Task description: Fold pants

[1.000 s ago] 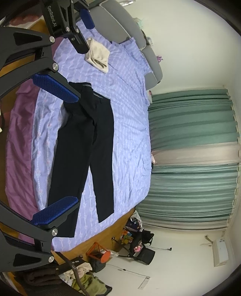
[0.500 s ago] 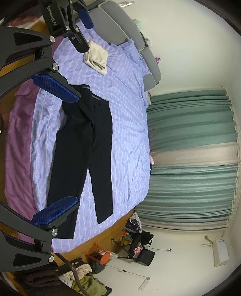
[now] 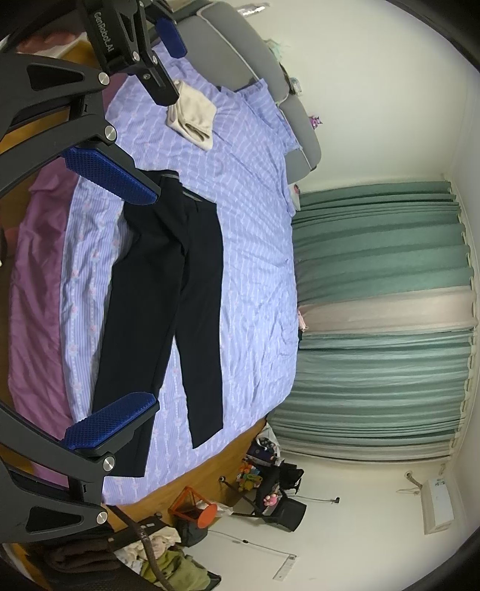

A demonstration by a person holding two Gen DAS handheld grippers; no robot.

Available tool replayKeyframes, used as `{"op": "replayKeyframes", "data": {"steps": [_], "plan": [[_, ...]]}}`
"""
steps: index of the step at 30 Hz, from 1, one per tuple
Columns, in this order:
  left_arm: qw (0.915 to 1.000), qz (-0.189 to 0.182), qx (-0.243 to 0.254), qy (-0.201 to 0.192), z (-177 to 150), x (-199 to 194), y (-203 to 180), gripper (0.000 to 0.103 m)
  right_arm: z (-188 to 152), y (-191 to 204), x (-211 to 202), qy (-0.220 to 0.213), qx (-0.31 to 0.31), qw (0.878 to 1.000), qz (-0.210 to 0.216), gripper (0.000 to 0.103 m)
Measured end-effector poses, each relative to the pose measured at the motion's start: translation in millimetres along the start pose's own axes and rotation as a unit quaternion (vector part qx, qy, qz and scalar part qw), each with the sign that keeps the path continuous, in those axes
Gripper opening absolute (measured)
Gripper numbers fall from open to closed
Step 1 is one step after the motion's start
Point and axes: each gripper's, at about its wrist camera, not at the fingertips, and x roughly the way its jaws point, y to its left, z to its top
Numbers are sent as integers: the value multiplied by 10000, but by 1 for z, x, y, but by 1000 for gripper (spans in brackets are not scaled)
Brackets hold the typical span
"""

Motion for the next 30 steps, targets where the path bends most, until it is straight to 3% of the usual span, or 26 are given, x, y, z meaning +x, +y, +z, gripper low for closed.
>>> {"op": "replayKeyframes", "data": {"steps": [21,30], "plan": [[10000,1,-67,69,-8,5,4,103,1,4,5,118,-36,9999,23,102],[9994,-56,-95,313,-13,35,17,103,-2,14,33,464,-82,9989,20,102]]}}
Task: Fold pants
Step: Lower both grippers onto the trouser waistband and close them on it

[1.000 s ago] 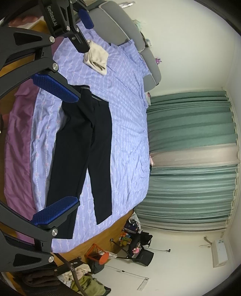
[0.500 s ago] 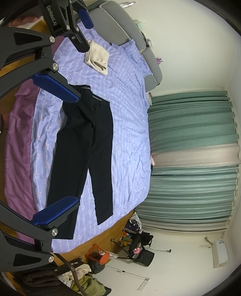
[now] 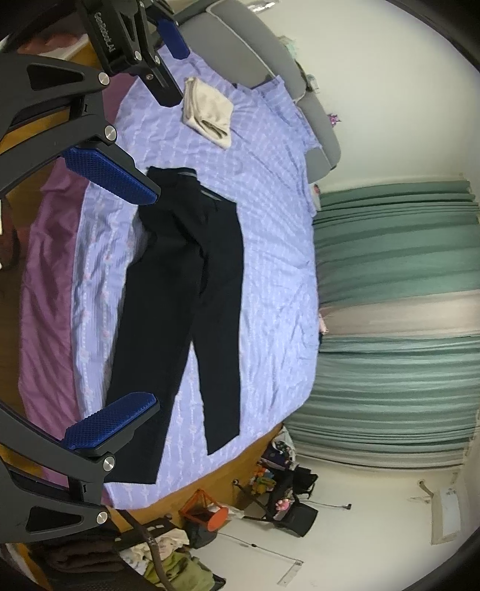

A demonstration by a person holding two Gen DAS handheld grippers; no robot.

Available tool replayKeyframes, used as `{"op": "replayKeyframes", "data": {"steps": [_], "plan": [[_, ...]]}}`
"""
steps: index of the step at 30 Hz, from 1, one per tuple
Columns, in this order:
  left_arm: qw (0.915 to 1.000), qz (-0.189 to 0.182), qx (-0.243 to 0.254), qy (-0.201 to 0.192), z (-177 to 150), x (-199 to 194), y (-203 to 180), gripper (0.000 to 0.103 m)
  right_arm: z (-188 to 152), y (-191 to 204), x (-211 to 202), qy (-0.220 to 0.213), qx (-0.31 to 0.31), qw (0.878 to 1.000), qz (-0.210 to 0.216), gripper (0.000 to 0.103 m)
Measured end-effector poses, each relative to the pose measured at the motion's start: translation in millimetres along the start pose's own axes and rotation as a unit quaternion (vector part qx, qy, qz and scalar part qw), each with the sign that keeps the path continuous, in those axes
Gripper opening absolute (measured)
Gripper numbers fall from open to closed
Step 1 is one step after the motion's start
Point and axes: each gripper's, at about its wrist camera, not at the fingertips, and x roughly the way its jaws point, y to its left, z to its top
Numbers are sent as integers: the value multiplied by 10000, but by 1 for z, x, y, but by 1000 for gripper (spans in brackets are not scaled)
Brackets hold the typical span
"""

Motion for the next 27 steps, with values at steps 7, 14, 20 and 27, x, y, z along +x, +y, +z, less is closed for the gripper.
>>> {"op": "replayKeyframes", "data": {"steps": [7,14,20,27], "plan": [[9995,-47,280,142,-1,49,13,103,-3,12,54,471,172,9987,10,102],[9961,-257,741,416,1,119,25,103,-11,16,130,1120,816,9903,-96,102],[9890,-511,1177,730,-8,193,30,103,-28,24,192,1482,1159,9810,-470,102],[9839,-530,1215,1196,-37,269,31,102,-53,29,260,1797,1300,9737,-526,101]]}}
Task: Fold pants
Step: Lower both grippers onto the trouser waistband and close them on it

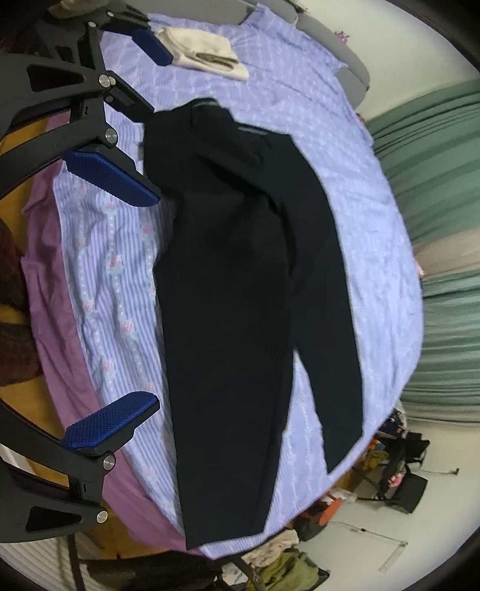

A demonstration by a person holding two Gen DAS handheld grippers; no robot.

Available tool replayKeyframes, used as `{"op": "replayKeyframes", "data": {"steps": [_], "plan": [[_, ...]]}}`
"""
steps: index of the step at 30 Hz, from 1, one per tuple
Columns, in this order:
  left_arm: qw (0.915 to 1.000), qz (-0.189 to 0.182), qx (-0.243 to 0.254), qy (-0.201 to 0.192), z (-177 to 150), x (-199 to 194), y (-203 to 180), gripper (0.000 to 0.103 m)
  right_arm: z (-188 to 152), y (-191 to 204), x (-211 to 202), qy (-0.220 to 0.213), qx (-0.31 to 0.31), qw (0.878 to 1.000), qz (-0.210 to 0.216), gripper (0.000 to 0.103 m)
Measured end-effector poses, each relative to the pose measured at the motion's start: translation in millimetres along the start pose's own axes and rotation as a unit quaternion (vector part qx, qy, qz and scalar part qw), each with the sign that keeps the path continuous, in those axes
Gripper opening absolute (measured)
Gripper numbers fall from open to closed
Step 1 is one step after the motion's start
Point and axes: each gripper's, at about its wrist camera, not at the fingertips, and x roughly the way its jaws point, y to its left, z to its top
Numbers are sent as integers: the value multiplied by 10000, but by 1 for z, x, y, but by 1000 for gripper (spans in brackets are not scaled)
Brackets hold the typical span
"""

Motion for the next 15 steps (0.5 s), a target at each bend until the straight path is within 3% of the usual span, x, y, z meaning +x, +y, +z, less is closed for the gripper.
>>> {"op": "replayKeyframes", "data": {"steps": [15], "plan": [[9986,62,304,432,-30,119,-17,88,-23,-18,133,677,326,9969,248,79]]}}
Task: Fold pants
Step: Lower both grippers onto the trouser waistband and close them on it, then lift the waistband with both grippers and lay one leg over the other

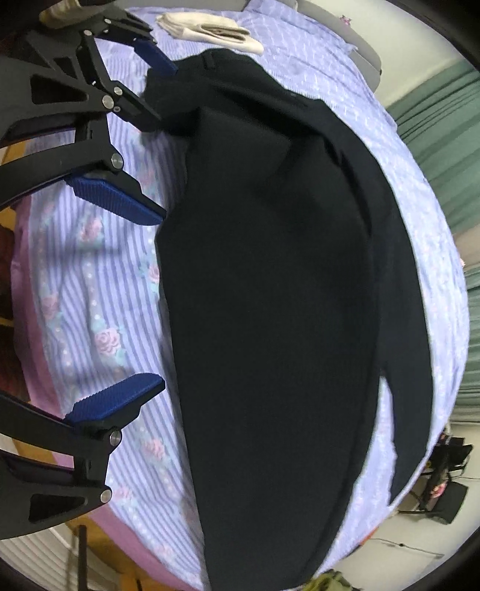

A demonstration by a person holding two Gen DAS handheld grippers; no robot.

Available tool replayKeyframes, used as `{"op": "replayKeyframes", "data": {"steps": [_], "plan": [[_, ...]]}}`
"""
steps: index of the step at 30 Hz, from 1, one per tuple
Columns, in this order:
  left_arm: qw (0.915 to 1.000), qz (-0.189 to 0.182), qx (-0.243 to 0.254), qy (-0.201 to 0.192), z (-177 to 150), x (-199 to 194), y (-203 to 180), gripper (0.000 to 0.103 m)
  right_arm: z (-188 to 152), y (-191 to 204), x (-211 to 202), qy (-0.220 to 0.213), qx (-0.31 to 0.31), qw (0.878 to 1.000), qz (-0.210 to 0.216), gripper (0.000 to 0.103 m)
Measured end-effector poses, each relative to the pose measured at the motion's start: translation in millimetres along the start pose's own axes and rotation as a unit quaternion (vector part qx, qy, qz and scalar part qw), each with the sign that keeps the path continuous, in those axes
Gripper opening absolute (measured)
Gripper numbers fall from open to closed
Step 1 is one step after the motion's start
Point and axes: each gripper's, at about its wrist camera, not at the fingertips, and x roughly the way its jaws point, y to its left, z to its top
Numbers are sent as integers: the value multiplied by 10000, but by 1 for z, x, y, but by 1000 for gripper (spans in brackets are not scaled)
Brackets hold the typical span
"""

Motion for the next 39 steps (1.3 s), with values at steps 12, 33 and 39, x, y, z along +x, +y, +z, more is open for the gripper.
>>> {"op": "replayKeyframes", "data": {"steps": [12,33,39], "plan": [[9992,165,358,-11,21,33,-16,60,32,-8,48,286,15,9996,87,52],[9981,156,-166,-572,115,-101,26,9,163,-6,-130,-1304,162,9866,969,8],[9923,353,387,-1126,195,-79,56,9,235,35,-115,-1783,-536,9780,944,8]]}}
